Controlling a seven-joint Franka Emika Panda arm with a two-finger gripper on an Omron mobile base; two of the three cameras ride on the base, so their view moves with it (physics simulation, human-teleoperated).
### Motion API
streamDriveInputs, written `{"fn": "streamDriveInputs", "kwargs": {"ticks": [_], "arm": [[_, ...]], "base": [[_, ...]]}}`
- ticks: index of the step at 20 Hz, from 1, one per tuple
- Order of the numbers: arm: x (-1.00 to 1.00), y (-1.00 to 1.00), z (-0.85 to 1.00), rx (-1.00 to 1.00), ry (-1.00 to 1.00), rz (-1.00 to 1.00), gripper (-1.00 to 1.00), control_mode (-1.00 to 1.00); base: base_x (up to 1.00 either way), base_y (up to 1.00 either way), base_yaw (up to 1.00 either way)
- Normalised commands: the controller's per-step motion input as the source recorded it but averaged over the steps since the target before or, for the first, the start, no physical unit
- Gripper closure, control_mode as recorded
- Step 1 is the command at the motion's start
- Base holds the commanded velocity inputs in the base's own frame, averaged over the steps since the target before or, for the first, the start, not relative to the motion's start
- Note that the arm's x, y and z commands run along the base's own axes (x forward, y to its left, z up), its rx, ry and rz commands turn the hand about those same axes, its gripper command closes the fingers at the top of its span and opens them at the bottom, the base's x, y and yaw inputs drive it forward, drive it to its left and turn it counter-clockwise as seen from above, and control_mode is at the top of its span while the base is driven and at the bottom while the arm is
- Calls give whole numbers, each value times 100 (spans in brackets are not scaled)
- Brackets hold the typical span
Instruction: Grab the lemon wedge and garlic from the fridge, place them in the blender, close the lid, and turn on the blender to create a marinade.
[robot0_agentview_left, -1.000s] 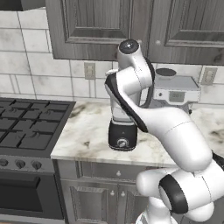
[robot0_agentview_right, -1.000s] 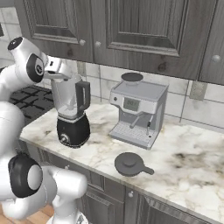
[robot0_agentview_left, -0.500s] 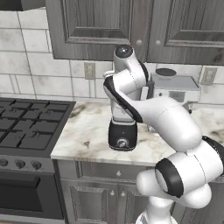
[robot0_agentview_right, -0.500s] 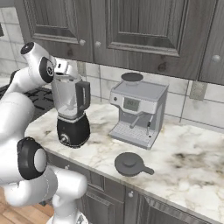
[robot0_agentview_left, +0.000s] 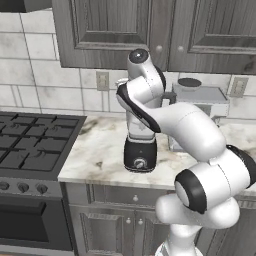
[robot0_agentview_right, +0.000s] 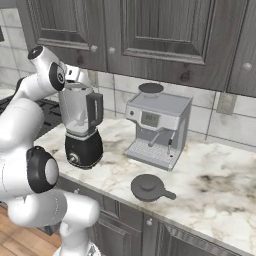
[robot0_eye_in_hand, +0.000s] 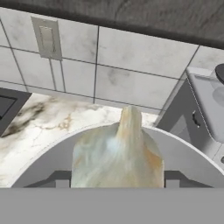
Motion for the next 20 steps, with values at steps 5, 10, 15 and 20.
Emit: {"fn": "streamDriveInputs", "kwargs": {"ticks": [5, 10, 15, 20], "arm": [[5, 1, -27, 0, 0, 0, -100, -100], [-9, 0, -3, 0, 0, 0, -100, -100], [-33, 0, 0, 0, 0, 0, -100, -100], [-62, 0, 7, 0, -1, 0, -100, -100]], "base": [[0, 0, 0], [0, 0, 0], [0, 0, 0], [0, 0, 0]]}}
